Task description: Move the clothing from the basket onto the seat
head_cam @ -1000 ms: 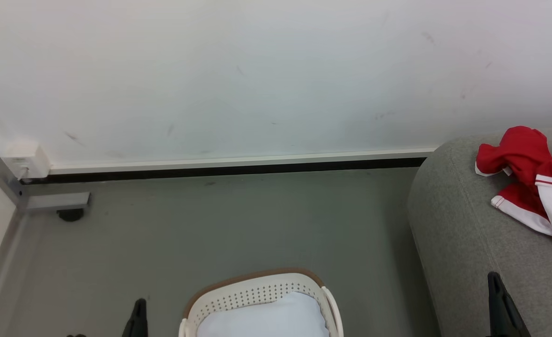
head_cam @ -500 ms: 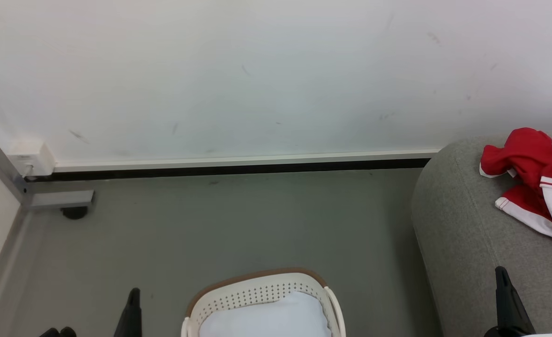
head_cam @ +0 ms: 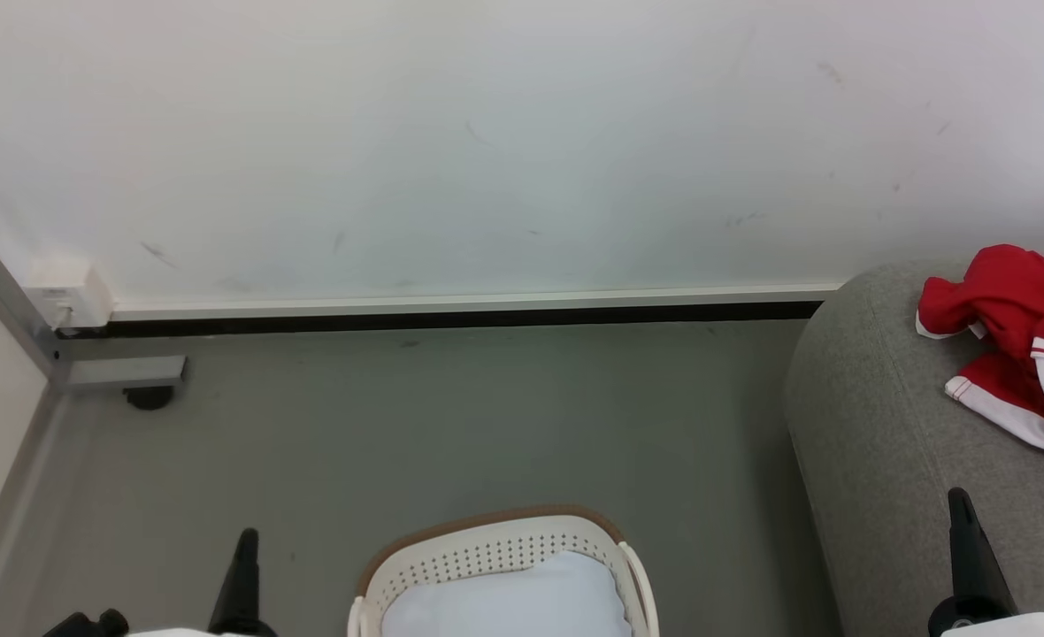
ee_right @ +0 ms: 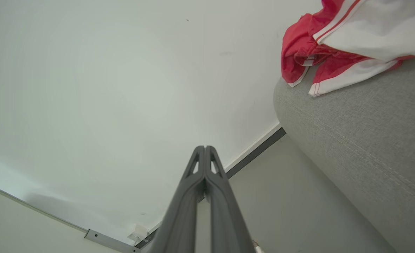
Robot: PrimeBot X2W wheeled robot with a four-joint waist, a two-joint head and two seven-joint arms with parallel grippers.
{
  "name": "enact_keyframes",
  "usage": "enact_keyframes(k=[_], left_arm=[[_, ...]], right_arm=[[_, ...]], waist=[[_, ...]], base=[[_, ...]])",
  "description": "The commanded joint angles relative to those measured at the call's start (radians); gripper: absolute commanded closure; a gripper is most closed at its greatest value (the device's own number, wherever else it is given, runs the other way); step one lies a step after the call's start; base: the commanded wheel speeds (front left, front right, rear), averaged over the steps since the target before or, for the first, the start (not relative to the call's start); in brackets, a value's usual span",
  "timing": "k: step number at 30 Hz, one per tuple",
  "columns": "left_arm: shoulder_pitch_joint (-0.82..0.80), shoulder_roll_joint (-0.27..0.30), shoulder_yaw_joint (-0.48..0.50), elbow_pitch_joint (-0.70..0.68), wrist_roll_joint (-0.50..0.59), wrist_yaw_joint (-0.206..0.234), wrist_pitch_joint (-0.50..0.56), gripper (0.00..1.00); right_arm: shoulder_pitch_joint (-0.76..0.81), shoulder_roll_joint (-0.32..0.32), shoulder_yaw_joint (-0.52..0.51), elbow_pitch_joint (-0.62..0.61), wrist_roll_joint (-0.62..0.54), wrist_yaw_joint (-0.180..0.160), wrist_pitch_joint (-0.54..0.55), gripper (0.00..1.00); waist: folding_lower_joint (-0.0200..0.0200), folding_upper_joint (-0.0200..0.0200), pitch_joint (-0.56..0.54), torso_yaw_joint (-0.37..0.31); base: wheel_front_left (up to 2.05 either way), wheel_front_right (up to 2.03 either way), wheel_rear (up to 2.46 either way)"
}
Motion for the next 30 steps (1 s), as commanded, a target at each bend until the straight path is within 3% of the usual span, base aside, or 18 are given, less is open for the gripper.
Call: enact_keyframes(k=[1, 30], left_arm=[[-0.025, 0.002, 0.009, -0.013, -0.031, 0.0, 0.01, 1.0], [-0.071, -0.002, 0.052, -0.02, -0.299, 0.0, 0.084, 1.0]], right_arm=[[-0.023, -0.014, 0.003, -0.008, 0.041, -0.001, 0.006, 1.0], [-0.06, -0.096, 0.081, -0.013, 0.427, -0.002, -0.004, 1.0]], waist=[[0.0, 0.0, 0.0, 0.001], [0.0, 0.0, 0.001, 0.023]], base=[[0.0, 0.0, 0.0], [0.0, 0.0, 0.0]])
